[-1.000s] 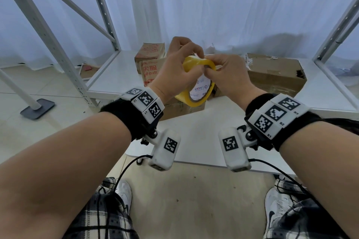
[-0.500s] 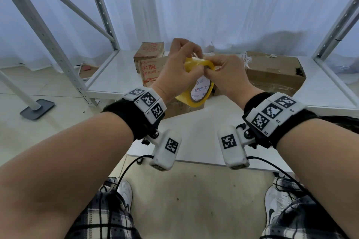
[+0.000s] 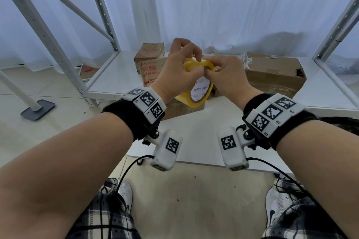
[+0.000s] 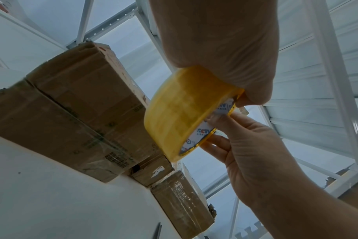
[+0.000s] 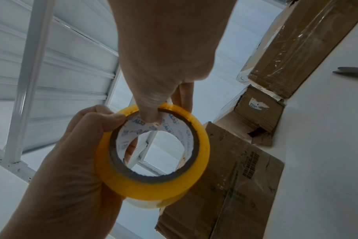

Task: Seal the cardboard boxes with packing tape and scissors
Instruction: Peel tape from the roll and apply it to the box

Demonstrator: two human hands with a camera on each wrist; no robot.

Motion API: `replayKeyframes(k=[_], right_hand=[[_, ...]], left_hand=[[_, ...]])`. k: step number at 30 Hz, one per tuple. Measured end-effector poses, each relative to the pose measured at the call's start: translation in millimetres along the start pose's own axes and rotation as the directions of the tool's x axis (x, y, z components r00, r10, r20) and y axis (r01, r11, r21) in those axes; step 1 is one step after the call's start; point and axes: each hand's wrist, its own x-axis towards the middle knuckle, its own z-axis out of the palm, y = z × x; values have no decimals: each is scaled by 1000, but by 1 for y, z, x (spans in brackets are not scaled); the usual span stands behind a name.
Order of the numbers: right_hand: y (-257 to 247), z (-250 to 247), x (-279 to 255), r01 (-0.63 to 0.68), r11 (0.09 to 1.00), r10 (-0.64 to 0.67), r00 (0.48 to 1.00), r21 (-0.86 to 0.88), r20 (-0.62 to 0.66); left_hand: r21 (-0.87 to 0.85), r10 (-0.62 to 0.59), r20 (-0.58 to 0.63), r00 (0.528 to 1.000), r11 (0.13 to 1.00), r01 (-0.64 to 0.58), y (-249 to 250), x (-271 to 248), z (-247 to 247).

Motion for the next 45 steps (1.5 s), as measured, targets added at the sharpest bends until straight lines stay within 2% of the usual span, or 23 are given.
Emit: replayKeyframes(k=[9,13,21,24,26,28,31,35,40,45], right_hand=[[-2,0,1,-33,999,33,999,6,-1],[-4,-2,-1,-53,999,53,999,-3,3],[-7,-3,-1,-51,999,51,999,-2,-18],[-7,-5,1,-93,995,96,993,40,-62],[-5,-7,3,-130,988,138,985,85,-103],[-4,-9,5,-141,987,150,979,78,-137],[-7,-9,6,-134,990,140,978,49,-156],[-17,-9,2,-87,996,84,991,-27,-100],[-26,-3,2,-102,995,102,991,11,-85],[-24,0,5,-79,996,74,994,-50,-85]], left_hand=[[34,24,-27,999,999,-23,-2,-2,3],[46,-4,8,1000,999,3,-1,0,1],[5,-8,-48,999,1000,8,0,-3,2],[-13,-153,7,988,988,153,2,-2,-2],[-97,-303,128,944,944,316,5,0,-8],[-149,-342,222,913,914,379,9,3,-13],[-77,-299,141,944,947,312,13,5,-15],[21,-254,3,967,967,254,6,8,-18],[139,-231,16,973,964,227,0,9,-16],[187,-220,31,975,960,210,-3,8,-11]])
